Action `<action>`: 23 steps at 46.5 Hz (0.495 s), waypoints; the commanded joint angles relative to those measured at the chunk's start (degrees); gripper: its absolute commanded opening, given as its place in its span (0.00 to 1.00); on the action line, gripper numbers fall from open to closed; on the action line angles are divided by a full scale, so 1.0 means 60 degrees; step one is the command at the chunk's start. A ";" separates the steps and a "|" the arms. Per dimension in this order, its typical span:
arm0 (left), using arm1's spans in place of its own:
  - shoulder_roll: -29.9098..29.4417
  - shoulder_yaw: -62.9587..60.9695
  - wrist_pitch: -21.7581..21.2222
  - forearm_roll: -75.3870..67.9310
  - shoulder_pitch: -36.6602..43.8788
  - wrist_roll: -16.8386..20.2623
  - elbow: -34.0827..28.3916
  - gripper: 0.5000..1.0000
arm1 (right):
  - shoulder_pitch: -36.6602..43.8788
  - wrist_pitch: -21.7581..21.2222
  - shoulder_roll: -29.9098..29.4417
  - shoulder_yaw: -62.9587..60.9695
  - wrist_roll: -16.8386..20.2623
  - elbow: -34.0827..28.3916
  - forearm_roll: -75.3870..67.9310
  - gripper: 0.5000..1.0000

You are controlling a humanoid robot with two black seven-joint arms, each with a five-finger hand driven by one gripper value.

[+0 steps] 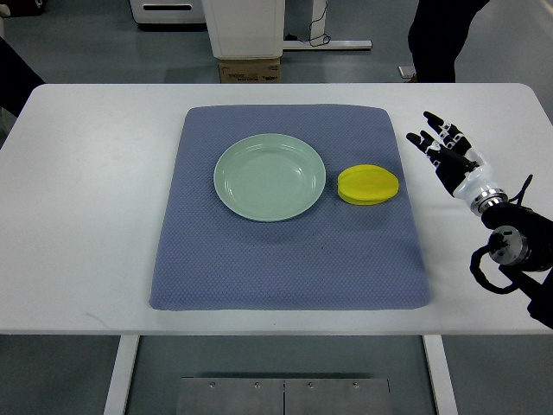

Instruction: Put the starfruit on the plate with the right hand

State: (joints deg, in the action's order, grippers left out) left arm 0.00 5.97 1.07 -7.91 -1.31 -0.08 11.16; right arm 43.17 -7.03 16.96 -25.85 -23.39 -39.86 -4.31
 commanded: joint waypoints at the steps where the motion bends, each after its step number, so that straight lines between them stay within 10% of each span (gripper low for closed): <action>1: 0.0000 0.0000 -0.0003 -0.0001 -0.0001 -0.0001 0.0000 1.00 | 0.0056 0.0000 -0.0044 -0.0012 -0.0014 0.0095 0.0000 1.00; 23: 0.0000 0.0000 -0.0003 -0.0001 -0.0001 -0.0001 0.0000 1.00 | 0.0495 0.0118 -0.0791 -0.0129 0.0001 0.1560 -0.0014 1.00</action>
State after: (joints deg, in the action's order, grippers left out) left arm 0.00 5.98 1.05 -7.91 -1.32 -0.08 11.16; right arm 45.52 -6.42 12.43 -26.65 -23.38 -31.25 -4.39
